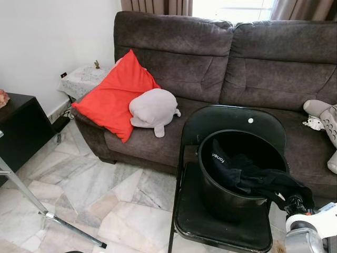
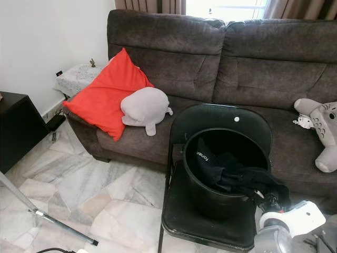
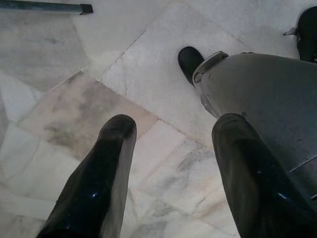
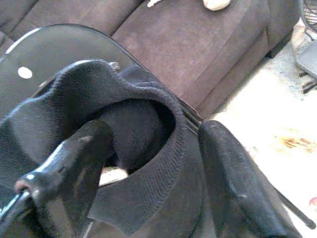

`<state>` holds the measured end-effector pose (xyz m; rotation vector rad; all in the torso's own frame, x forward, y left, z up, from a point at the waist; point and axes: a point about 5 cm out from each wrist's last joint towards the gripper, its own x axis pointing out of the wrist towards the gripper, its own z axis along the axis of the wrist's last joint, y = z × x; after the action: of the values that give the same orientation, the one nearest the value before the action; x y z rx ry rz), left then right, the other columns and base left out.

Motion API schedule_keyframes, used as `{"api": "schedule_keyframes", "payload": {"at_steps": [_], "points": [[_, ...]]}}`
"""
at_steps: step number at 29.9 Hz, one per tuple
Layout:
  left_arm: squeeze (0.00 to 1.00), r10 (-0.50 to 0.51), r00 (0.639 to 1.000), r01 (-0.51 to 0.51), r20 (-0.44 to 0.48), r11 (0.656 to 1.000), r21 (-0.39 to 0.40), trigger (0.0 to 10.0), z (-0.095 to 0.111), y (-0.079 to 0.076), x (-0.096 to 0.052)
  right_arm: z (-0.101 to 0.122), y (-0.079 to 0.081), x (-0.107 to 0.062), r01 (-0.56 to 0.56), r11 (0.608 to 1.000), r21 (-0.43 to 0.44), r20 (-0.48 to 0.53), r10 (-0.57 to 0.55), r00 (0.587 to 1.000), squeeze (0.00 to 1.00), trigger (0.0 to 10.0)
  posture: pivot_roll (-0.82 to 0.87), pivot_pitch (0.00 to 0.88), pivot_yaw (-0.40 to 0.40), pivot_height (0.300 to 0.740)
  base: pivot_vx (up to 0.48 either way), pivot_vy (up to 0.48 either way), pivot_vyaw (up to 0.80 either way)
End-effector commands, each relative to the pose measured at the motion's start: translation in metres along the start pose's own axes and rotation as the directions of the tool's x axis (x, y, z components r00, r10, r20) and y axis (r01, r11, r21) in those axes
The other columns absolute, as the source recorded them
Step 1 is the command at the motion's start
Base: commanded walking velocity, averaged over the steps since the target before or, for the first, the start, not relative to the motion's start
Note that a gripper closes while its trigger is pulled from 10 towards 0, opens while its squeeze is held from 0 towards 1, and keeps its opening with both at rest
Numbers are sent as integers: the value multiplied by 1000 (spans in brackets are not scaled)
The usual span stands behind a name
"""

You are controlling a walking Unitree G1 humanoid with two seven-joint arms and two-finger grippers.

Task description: Hang hanger

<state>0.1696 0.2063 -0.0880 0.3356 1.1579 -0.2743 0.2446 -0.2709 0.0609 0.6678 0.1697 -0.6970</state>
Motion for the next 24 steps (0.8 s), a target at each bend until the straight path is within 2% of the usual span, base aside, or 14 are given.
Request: {"api": "schedule_keyframes", "payload": {"at_steps": [1,13,22,24], "points": [[0,9,1000,-9,-24,1000,-2,10000,-6,3,-1,2,-1,3,17,1000,4,13,-17,1000,0,0,-58,19,54,740,0,0,0],[0,13,1000,-13,-23,1000,1,10000,-6,4,-1,6,-7,5,68,998,2,47,-68,997,0,0,-57,19,57,740,0,0,0],[0,14,1000,-14,-23,1000,6,10000,-6,4,-1,11,-1,10,55,998,-15,67,-54,996,0,0,-56,20,58,740,0,0,0],[0,14,1000,-14,-23,1000,6,10000,-6,4,-1,9,2,12,37,999,-35,46,-36,998,0,0,-56,20,58,740,0,0,0]]}}
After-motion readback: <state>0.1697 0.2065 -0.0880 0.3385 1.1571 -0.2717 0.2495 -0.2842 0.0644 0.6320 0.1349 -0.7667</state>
